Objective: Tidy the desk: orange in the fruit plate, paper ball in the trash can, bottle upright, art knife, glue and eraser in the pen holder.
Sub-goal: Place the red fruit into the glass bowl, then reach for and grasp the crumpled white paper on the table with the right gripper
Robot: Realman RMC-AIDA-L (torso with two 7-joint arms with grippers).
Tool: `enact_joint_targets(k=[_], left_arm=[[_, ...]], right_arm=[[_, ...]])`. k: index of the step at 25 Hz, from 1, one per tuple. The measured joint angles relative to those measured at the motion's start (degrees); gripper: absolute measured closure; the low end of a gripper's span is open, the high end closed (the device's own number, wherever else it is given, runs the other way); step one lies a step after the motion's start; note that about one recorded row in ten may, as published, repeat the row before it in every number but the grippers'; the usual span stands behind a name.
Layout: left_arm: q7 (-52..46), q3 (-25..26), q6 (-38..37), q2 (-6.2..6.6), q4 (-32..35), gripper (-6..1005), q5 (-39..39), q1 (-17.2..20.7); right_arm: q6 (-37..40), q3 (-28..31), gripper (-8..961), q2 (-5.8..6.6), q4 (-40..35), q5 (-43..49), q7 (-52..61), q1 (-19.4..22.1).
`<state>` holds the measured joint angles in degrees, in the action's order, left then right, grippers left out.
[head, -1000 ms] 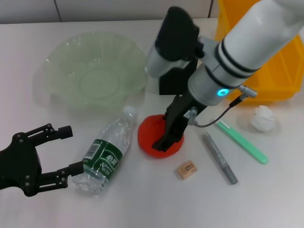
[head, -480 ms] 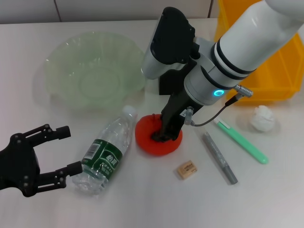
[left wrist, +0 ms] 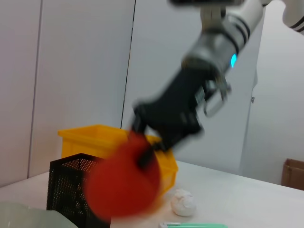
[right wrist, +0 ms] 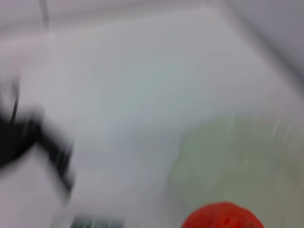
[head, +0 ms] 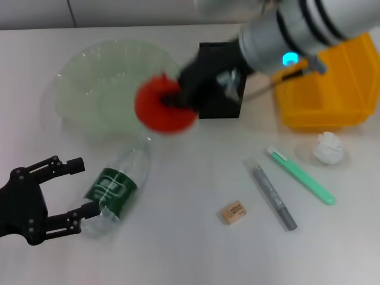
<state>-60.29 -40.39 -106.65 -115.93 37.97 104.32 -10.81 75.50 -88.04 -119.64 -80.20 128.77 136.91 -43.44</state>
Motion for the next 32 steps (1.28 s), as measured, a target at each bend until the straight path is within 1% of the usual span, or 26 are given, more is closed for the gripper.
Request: enact_joint_targets(k=[1, 2, 3, 6, 7, 8, 9, 12, 13, 15, 18, 20, 22, 23, 24, 26, 27, 28, 29, 32], left_arm=[[0.0, 0.0, 0.0, -0.06, 0.0, 168, 0.0, 0.0], [0.1, 0.0, 0.0, -0.18, 0.0, 168, 0.0, 0.0], [0.1, 0.0, 0.0, -0.18, 0.0, 168, 0.0, 0.0], [0.6, 0.0, 0.2, -0.38, -0.1, 169, 0.0, 0.0], [0.6, 0.0, 0.2, -0.38, -0.1, 169, 0.0, 0.0], [0.8, 0.0, 0.5, -0.38, -0.6, 169, 0.0, 0.0], [0.8, 0.0, 0.5, -0.38, -0.6, 169, 0.0, 0.0], [1.1, 0.0, 1.3, -0.13, -1.9, 168, 0.0, 0.0], [1.5, 0.0, 1.6, 0.00, -2.5, 168, 0.0, -0.1], [1.6, 0.0, 1.7, 0.03, -2.5, 168, 0.0, -0.1], [1.7, 0.0, 1.7, 0.06, -2.7, 167, 0.0, -0.2], [1.7, 0.0, 1.7, 0.06, -2.7, 167, 0.0, -0.2], [1.7, 0.1, 1.7, 0.07, -2.7, 167, 0.0, -0.2], [1.7, 0.1, 1.7, 0.07, -2.7, 167, 0.0, -0.2], [1.7, 0.1, 1.7, 0.10, -2.7, 167, 0.0, -0.3], [1.7, 0.1, 1.7, 0.17, -2.7, 167, 0.0, -0.3], [1.7, 0.1, 1.7, 0.17, -2.7, 167, 0.0, -0.3], [1.7, 0.1, 1.6, 0.24, -2.7, 168, 0.0, -0.3], [1.7, 0.1, 1.3, 0.35, -2.7, 168, 0.0, -0.2], [1.7, 0.1, 1.1, 0.41, -2.7, 168, -0.1, -0.3]], right_arm=[[-2.9, 0.5, 740, 0.00, 0.4, -1.9, -1.0, 0.0], [-10.8, 0.3, 747, 0.02, 3.0, -5.6, -4.0, -0.3], [-10.8, 0.3, 755, 0.02, 3.0, -5.6, -4.0, -0.3], [-22.4, -2.2, 778, -0.07, 9.7, -11.3, -8.9, -1.9], [-22.4, -2.2, 785, -0.07, 9.7, -11.3, -8.9, -1.9], [-26.8, -3.8, 792, -0.07, 13.4, -14.9, -11.4, -3.2], [-26.8, -3.8, 798, -0.07, 13.4, -14.9, -11.4, -3.2], [-31.0, -5.4, 819, -0.14, 17.4, -18.9, -14.4, -4.5], [-32.8, -5.9, 747, -0.17, 18.9, -19.8, -15.1, -4.9], [-33.4, -6.0, 604, -0.16, 19.3, -19.9, -15.2, -5.0], [-34.1, -6.1, 480, -0.17, 19.7, -20.0, -15.2, -4.9], [-34.1, -6.0, 398, -0.16, 19.6, -20.0, -15.2, -4.7], [-33.7, -5.7, 357, -0.11, 18.6, -20.1, -15.1, -3.7], [-32.3, -5.1, 336, 0.06, 16.8, -20.1, -14.9, -2.1], [-32.3, -5.1, 316, 0.06, 16.8, -20.1, -14.9, -2.1], [-28.5, -2.9, 275, 0.20, 14.0, -20.0, -14.7, -0.1], [-24.9, -0.7, 254, 0.27, 11.9, -19.7, -14.5, 1.0], [-16.0, 4.1, 234, 0.46, 7.8, -17.8, -13.0, 2.8], [-16.0, 4.1, 213, 0.46, 7.8, -17.8, -13.0, 2.8], [-0.1, 12.9, 160, 0.65, -0.6, -9.6, -6.7, 4.6]])
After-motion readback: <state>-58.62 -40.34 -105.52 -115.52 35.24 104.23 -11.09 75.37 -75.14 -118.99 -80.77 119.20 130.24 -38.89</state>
